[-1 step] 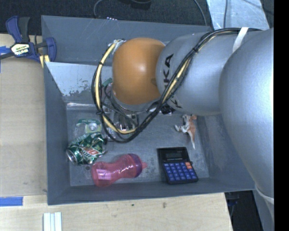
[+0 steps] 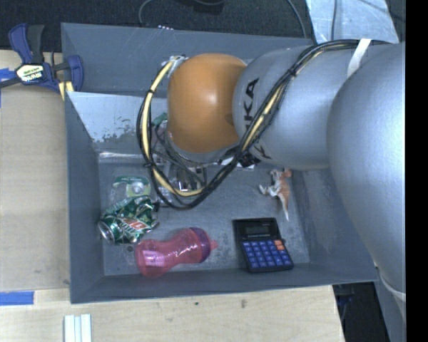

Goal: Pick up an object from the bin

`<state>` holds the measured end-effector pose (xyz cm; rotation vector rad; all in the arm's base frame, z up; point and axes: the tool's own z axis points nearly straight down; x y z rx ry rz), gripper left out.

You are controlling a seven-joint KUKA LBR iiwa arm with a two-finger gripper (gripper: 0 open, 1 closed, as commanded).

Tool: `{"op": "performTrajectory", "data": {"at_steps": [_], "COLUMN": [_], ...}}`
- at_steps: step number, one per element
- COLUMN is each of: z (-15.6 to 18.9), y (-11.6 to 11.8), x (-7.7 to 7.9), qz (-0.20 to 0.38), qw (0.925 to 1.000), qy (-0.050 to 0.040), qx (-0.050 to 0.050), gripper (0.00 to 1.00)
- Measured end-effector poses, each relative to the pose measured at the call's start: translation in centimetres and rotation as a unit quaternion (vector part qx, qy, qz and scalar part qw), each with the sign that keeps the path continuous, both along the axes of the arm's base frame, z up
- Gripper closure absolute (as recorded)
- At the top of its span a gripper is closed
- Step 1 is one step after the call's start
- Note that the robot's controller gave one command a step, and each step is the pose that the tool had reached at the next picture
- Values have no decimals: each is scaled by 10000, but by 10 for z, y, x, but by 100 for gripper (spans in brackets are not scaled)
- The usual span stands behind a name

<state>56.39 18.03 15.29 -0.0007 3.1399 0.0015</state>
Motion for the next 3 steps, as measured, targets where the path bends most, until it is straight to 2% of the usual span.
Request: {"op": "performTrajectory", "data": {"at_steps": [1,2,3], "z": [-4,-17,-47], "y": [1,13,27], "x": [1,1,-7], "qz": [171,1287,1923], "qw": [9999,9917,9813], "qy": [-3,-1,-23], "qx": [-4,-5,-4], "gripper": [0,0,0]}}
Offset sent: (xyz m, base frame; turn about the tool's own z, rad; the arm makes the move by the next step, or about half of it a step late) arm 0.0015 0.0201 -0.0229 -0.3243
